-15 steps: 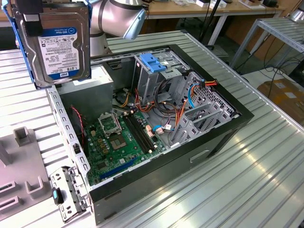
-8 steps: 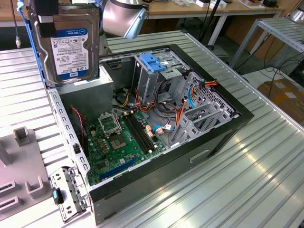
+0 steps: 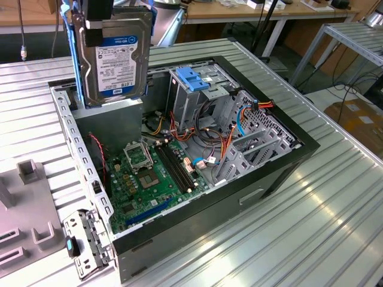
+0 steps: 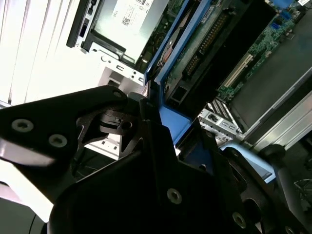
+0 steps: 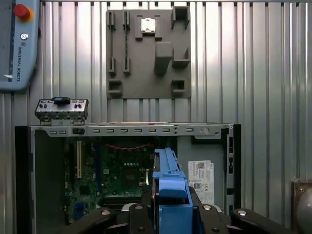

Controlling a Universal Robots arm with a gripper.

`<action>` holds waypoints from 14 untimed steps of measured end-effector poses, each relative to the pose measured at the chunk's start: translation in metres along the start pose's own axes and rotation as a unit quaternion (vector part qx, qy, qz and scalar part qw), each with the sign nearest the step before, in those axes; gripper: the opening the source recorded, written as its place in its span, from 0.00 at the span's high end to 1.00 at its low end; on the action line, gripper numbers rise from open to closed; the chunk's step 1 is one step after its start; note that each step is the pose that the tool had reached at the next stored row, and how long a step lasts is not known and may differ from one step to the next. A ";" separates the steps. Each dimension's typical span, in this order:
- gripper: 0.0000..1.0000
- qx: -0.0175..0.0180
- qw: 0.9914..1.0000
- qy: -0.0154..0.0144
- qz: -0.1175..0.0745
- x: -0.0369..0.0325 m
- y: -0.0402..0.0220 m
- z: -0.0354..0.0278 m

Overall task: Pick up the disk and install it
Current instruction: 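Pick up the disk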

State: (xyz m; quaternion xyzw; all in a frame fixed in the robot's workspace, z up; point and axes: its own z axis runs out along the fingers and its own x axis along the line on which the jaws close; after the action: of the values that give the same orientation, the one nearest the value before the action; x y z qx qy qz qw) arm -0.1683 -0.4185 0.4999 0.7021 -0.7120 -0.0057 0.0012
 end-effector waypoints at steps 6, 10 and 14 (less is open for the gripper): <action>0.63 0.000 1.000 0.000 0.000 0.0009 -0.0181 0.0014; 0.63 0.000 1.000 0.001 0.000 0.0010 -0.0330 0.0021; 0.63 0.000 1.000 0.001 0.000 0.0011 -0.0468 0.0026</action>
State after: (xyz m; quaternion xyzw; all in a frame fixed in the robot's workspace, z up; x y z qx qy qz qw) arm -0.1216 -0.4203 0.4968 0.7021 -0.7120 -0.0052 0.0016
